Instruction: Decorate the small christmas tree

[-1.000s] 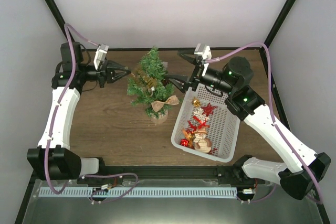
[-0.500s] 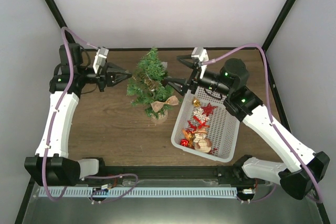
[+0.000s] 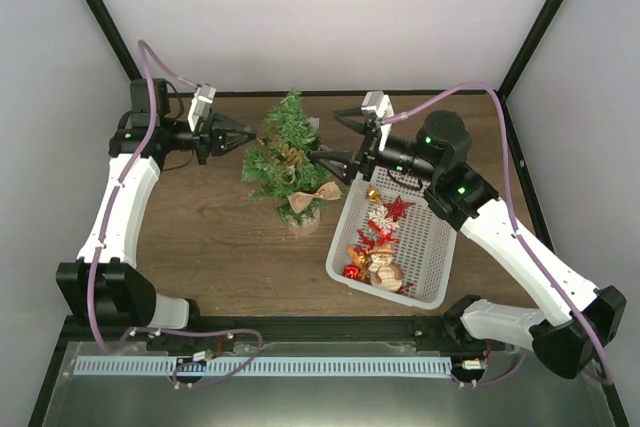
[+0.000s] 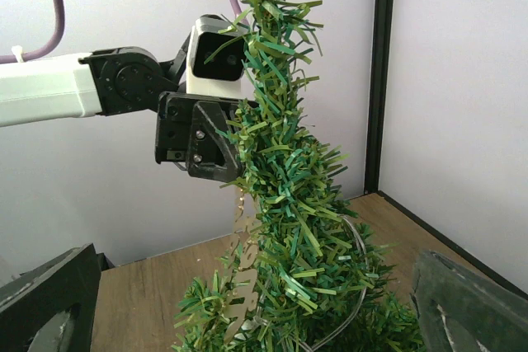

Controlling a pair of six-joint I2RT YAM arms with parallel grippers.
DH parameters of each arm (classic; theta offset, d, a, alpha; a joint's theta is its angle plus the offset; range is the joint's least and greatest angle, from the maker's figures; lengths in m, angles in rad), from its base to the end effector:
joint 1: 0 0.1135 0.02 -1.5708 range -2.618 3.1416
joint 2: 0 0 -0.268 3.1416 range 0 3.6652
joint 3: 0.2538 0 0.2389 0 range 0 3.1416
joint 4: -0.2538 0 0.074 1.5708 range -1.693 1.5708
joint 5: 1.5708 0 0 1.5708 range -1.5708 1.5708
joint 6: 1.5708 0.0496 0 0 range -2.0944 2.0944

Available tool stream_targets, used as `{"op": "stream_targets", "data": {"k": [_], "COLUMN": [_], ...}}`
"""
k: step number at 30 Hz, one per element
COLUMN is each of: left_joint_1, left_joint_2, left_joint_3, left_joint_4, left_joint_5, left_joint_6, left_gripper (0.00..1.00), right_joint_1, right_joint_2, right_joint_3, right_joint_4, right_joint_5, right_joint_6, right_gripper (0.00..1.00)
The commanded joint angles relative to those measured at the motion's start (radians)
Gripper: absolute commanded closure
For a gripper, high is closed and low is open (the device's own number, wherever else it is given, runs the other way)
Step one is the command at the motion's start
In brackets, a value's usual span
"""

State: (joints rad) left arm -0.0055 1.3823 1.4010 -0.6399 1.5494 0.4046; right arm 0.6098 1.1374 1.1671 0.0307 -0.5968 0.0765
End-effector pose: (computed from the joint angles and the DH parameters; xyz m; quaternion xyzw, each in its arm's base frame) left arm 0.2606 -0.0510 0.3974 0.4425 0.5571 -0.5450 0.4435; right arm 0.1903 0.1670 0.4305 -0.3791 0.5756 0.4239 0.5876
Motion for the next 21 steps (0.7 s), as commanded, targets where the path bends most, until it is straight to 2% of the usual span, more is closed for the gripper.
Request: {"op": "stream_targets", "data": {"k": [1,11,21], "left_joint_1": [-0.004,0.011,0.029], "left_joint_2": [0.006,0.014,0.062], "left_joint_3": [0.016,-0.045,-0.037], "left_joint_4": [0.007,0.006,-0.082], "left_joint_5": [0.23,0.23,0.23], "left_joint_6": [0.072,0.101,0.197], "left_gripper": [1.0,1.0,0.98], "right_joint_1": [-0.003,0.031,0.112], "right_joint_2": [0.001,0.035,0.074], "right_joint_3": [0.029,0.031,0.054], "right_joint_4": [-0.004,-0.014,-0.06], "right_joint_5": [-0.036,-0.048,0.04], "right_joint_6": [0.02,0.012,-0.025], "right_gripper": [0.05,0.06,0.09]}}
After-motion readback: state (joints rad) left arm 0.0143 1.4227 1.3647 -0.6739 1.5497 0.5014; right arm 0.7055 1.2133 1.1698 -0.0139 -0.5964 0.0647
